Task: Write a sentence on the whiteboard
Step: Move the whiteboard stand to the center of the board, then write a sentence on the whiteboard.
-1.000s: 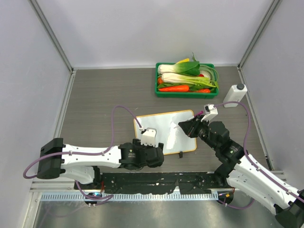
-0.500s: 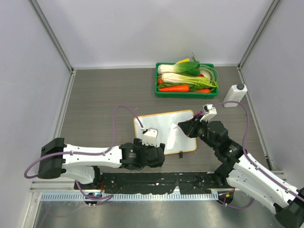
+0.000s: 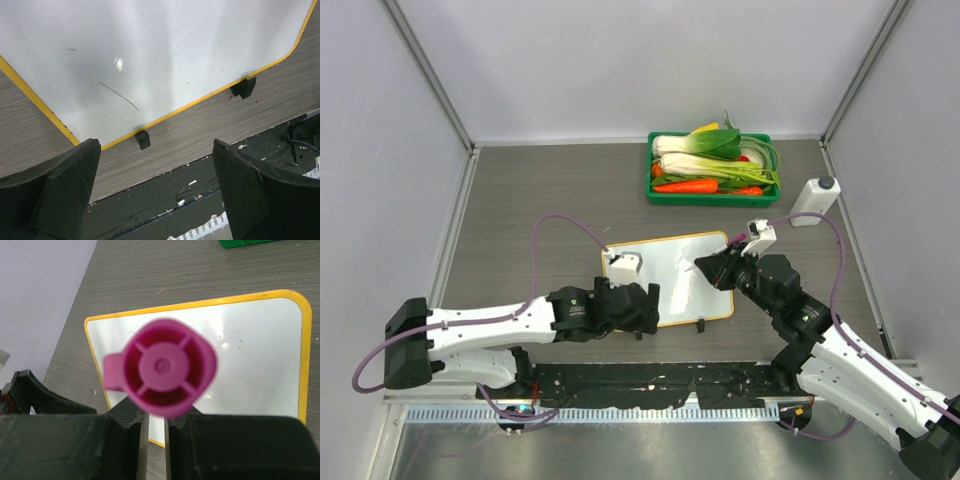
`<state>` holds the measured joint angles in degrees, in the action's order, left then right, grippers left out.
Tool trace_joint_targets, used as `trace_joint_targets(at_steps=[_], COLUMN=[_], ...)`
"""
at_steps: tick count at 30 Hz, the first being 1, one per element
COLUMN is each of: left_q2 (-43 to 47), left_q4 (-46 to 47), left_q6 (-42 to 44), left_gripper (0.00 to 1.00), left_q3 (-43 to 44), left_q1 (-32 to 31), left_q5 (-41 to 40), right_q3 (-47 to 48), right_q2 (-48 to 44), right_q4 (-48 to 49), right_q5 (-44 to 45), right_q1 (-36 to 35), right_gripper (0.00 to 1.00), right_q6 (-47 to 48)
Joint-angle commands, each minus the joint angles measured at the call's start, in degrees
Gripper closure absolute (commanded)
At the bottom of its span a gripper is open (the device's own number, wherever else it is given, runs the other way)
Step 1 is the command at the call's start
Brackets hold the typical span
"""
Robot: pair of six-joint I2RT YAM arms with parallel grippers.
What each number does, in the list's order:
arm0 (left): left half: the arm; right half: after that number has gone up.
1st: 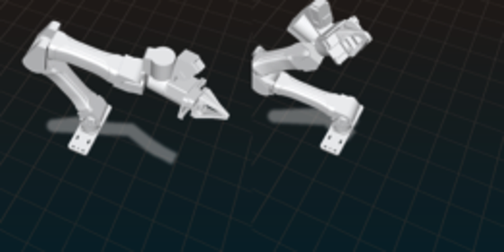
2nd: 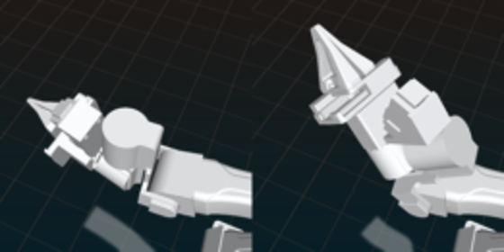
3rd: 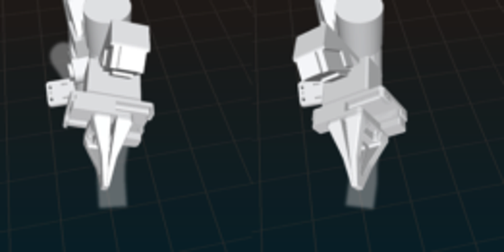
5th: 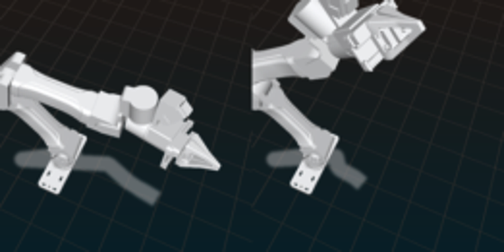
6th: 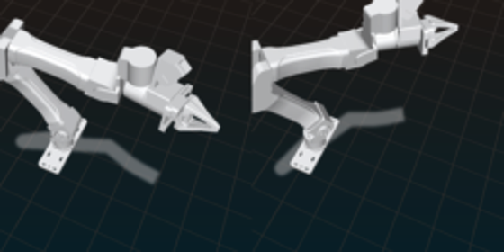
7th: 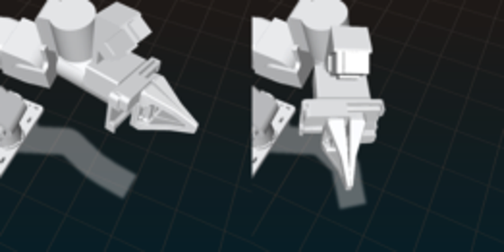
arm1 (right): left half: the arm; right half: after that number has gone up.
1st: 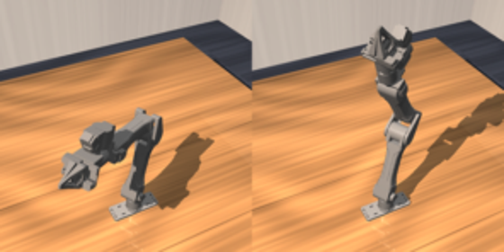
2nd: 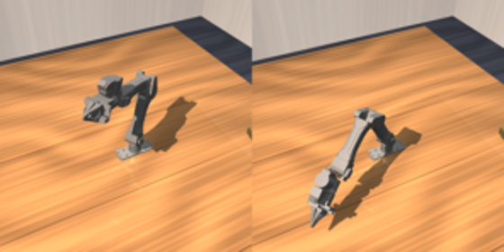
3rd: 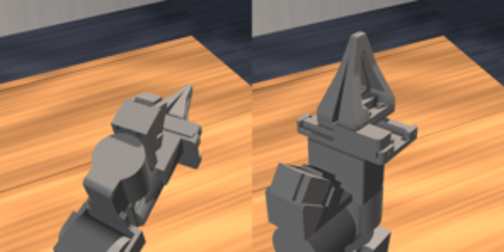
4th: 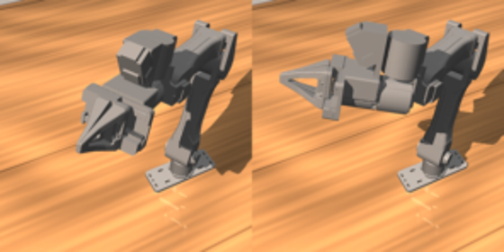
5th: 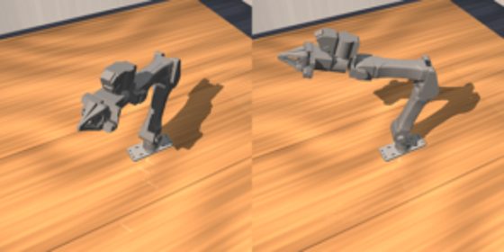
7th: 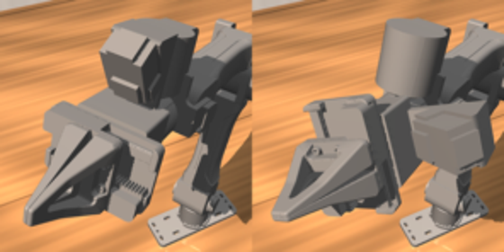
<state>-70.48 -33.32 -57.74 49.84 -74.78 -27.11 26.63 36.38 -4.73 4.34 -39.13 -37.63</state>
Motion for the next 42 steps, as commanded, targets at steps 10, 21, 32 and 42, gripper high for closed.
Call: trace_joint_targets(at_steps=[10, 21, 32, 42], left_q2=[17.4, 24.5, 24.2, 19.3], left_q4=[2.3, 6.6, 14.6, 25.3], left_q6=[7.5, 8.8, 6.9, 6.2], left_gripper=[0.02, 0.00, 0.00, 0.01], left_q3=[-7.2, -13.6, -19.7, -23.6], left_q1=[17.3, 34.7, 46.3, 50.0], left_q5=[13.5, 32.5, 46.4, 53.4], right_q3=[1.4, 1.5, 1.9, 1.2], right_q2=[-1.0, 0.0, -0.3, 1.3], right_q4=[1.7, 2.5, 3.2, 7.7], right_q5=[0.0, -0.9, -1.5, -6.1], right_q1=[0.1, 0.1, 0.2, 0.1], right_gripper=[0.99, 0.99, 0.99, 0.99], right_q6=[0.0, 0.3, -0.1, -0.5])
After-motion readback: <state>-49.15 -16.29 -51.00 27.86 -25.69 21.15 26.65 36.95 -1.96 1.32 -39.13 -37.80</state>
